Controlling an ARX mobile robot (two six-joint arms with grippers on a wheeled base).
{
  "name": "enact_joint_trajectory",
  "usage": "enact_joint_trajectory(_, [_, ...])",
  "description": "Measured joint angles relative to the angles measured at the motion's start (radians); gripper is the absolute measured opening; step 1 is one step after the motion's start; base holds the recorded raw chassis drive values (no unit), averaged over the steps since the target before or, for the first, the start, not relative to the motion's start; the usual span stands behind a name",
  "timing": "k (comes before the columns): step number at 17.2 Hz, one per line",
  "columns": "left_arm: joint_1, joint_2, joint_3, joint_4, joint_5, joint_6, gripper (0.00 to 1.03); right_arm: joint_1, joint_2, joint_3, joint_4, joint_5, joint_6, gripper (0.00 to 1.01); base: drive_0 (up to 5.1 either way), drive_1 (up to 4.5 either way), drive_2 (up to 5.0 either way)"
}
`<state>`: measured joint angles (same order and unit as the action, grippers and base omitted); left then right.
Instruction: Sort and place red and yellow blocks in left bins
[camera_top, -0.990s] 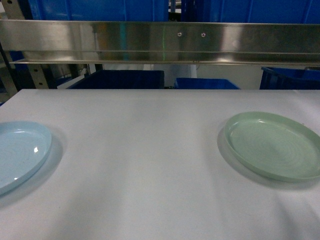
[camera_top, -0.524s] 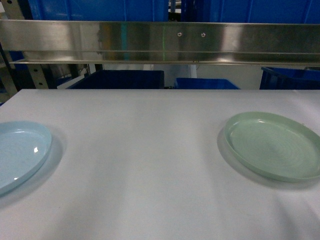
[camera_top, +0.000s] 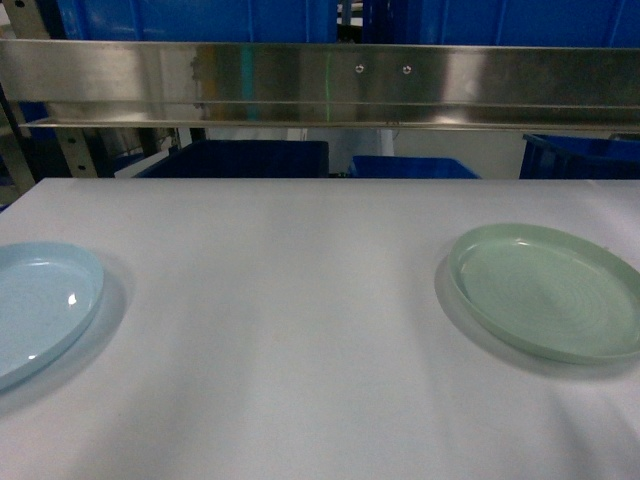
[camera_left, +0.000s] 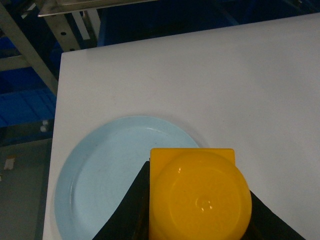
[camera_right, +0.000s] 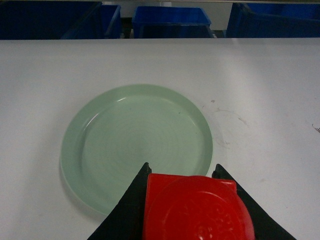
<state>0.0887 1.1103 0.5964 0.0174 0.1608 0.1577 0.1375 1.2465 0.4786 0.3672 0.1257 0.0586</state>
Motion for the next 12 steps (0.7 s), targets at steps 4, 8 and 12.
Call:
enact_joint_trajectory(4, [0.0, 0.0, 0.0, 0.001, 0.0, 0.0, 0.27, 0.0, 0.0, 0.0, 0.0, 0.0, 0.0, 0.28, 0.0, 0.0, 0.0])
enact_joint_trajectory(8, [-0.005, 0.0, 0.0, 0.005, 0.006, 0.0, 0.27, -0.002, 0.001, 0.001, -0.001, 0.005, 0.0, 0.28, 0.0, 0.0, 0.0])
enact_joint_trajectory(12, [-0.003, 0.002, 0.0, 0.002, 0.001, 0.0, 0.27, 0.0, 0.002, 0.003, 0.0, 0.004, 0.0, 0.28, -4.2, -0.11, 4.4])
